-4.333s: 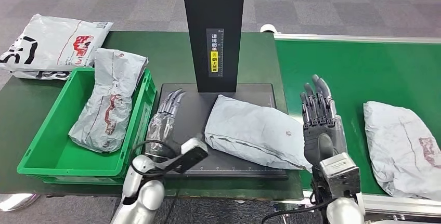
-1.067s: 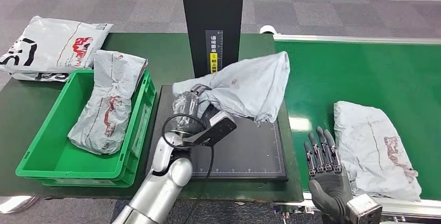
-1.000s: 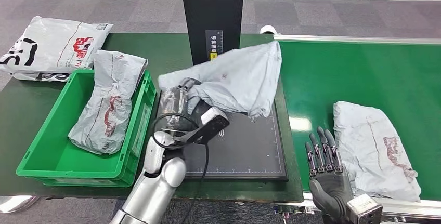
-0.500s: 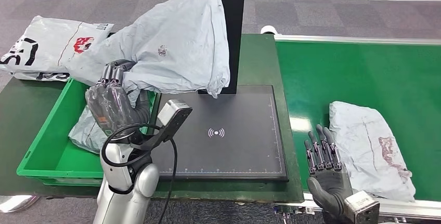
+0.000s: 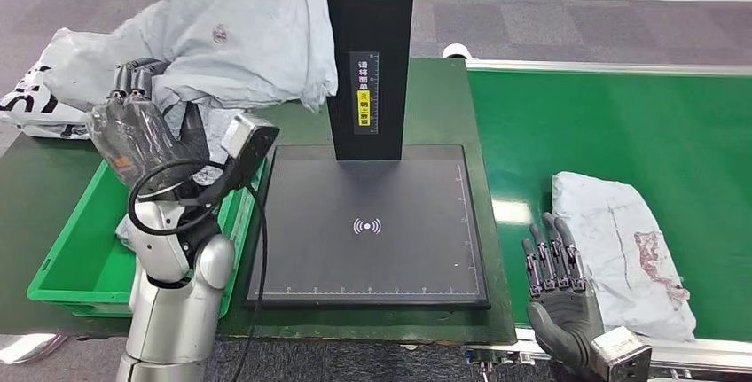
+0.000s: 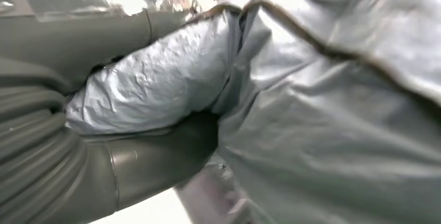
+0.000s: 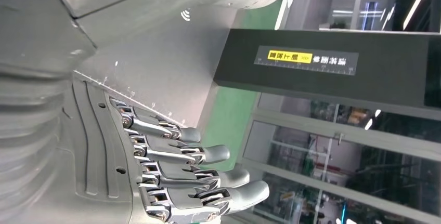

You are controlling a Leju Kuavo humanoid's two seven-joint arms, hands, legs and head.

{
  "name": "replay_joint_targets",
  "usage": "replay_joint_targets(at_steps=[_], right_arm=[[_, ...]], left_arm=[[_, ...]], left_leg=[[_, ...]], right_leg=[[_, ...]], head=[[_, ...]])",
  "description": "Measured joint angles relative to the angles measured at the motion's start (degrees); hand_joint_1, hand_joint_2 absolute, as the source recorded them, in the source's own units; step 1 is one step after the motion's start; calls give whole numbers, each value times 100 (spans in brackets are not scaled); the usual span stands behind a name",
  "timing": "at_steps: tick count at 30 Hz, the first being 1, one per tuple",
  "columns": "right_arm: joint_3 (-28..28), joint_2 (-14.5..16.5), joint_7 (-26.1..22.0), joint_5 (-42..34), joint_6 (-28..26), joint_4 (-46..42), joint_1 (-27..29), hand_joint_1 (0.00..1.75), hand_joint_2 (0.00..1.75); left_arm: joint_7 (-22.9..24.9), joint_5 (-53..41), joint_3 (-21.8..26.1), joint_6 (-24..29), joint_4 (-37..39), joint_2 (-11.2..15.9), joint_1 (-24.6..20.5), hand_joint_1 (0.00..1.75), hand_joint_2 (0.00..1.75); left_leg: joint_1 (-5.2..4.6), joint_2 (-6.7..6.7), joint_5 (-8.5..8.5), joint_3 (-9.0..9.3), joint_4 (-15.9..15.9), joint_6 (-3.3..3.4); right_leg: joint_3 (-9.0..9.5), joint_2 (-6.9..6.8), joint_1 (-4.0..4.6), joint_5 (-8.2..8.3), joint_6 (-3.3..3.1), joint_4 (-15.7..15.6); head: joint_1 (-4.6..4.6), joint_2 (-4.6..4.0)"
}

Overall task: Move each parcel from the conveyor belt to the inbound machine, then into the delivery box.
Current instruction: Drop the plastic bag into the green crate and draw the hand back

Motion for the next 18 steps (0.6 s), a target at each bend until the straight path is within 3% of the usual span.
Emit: replay_joint_targets(at_steps=[3,4,14,18], right_arm=[[0,2,10,-4,34,0,-26,0,175],[0,5,17,-5,46,0,-30,0,175],[-1,29,61,26,244,38,-93,0,175],[-2,28,57,82,366,113,-147,0,175]], left_arm=[[1563,-8,-402,-373,760,475,-709,175,175],[1864,-9,-524,-401,1103,586,-942,175,175],[2152,-11,-739,-109,4047,878,-2223,175,175],[2235,-11,-726,86,5280,982,-2496,175,175]], left_leg=[[2,-5,8,-1,0,-1],[2,-5,9,-1,0,-2],[-1,7,10,-2,1,-4],[2,10,10,-2,0,-5]], right_leg=[[3,-6,1,4,-4,1],[5,-5,1,6,-7,2],[1,8,0,13,-12,4],[-1,11,2,13,-13,6]], head=[[1,0],[1,0],[2,0],[1,0]])
